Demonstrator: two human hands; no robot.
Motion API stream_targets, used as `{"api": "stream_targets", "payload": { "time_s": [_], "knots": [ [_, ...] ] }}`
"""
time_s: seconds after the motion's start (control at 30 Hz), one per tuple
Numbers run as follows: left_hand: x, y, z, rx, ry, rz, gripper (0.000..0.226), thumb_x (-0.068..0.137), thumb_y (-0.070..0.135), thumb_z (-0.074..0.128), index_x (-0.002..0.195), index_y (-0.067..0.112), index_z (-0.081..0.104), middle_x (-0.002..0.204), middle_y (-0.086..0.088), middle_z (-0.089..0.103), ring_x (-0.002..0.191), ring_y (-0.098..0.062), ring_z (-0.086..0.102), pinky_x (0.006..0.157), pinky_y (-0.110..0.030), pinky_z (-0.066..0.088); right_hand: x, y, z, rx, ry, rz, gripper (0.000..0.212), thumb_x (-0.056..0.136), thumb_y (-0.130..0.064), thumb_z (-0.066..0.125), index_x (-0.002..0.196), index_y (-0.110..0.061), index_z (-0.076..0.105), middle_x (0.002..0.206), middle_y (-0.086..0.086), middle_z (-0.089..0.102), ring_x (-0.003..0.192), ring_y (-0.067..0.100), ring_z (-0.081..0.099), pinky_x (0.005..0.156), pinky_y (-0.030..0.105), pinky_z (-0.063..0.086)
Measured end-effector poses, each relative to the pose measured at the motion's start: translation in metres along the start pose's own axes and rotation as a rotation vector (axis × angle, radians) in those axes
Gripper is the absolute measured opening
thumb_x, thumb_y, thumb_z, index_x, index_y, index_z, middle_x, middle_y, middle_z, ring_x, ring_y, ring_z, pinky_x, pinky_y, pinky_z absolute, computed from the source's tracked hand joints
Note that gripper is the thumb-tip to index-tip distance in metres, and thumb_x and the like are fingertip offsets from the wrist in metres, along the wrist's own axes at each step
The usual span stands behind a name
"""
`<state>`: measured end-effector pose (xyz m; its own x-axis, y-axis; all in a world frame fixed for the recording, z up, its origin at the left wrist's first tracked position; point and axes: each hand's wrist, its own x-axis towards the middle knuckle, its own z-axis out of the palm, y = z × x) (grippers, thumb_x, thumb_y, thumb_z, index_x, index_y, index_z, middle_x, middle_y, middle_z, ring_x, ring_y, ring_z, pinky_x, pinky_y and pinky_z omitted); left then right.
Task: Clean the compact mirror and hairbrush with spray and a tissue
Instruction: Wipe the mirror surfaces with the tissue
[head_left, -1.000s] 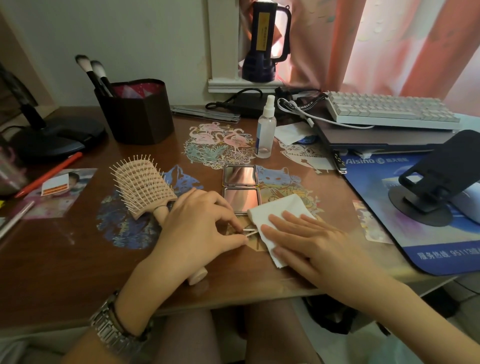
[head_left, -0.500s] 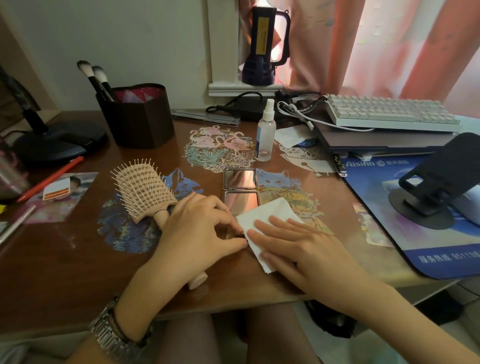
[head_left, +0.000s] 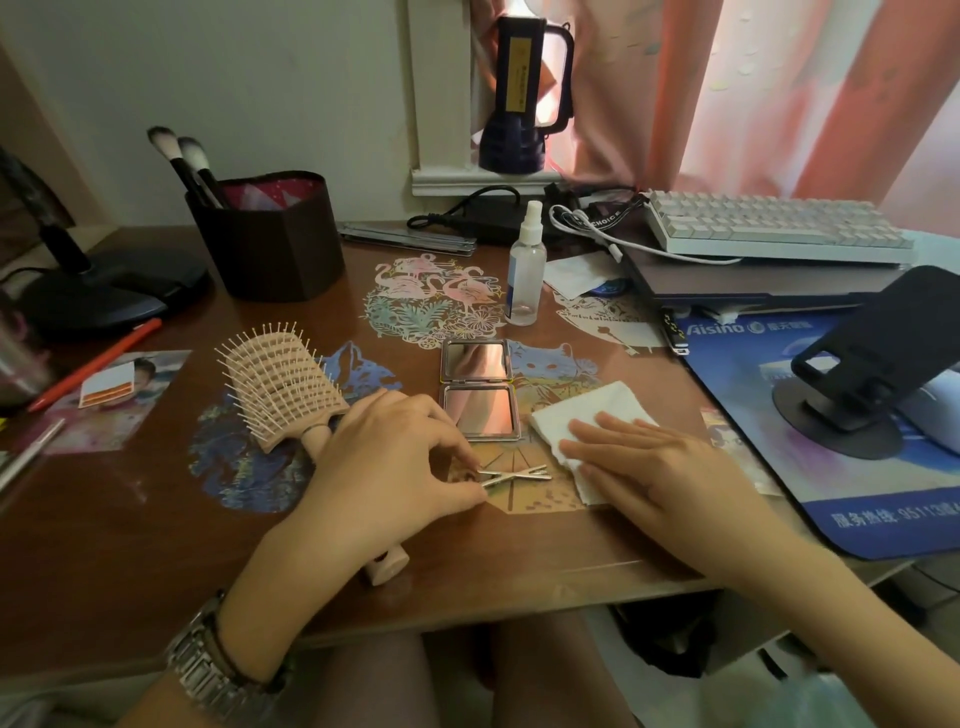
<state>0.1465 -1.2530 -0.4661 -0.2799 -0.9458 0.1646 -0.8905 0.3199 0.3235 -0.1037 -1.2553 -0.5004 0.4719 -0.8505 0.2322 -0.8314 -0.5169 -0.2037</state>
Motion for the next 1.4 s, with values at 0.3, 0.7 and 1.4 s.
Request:
{"api": "stream_targets", "payload": {
  "time_s": [0.3,0.7,1.4],
  "knots": [
    [0.012,0.012,0.003,0.018,-0.019,0.066,0.025,0.073,0.056,0.064,0.091,0.040,0.070,0.097,0.020,0.056,0.099,-0.005,0.042,0.106,-0.030,0.021,0.017,0.014,-0.004,0.009,0.028,0.072,0.032,0.095,-0.037,0.044,0.125,-0.035,0.056,0.135,-0.014,0.050,0.128,0.012,0.045,0.105,0.033,0.037],
    [0.027,-0.029,-0.043,-0.042,0.135,-0.101,0.014,0.066,0.051,0.071,0.075,0.041,0.070,0.090,0.022,0.058,0.097,-0.006,0.046,0.085,-0.035,0.041,0.038,0.022,0.004,0.007,0.046,0.117,0.034,0.092,-0.042,0.042,0.123,-0.038,0.056,0.133,-0.016,0.051,0.128,0.010,0.045,0.103,0.028,0.033],
    [0.086,-0.079,-0.026,0.200,0.032,-0.301,0.026,0.068,0.050,0.074,0.090,0.037,0.072,0.115,0.008,0.064,0.114,-0.021,0.046,0.109,-0.041,0.024,0.038,0.026,0.010,0.032,0.066,0.106,0.043,0.088,-0.054,0.031,0.124,-0.041,0.051,0.131,-0.018,0.049,0.126,0.007,0.044,0.104,0.029,0.033]
  ]
}}
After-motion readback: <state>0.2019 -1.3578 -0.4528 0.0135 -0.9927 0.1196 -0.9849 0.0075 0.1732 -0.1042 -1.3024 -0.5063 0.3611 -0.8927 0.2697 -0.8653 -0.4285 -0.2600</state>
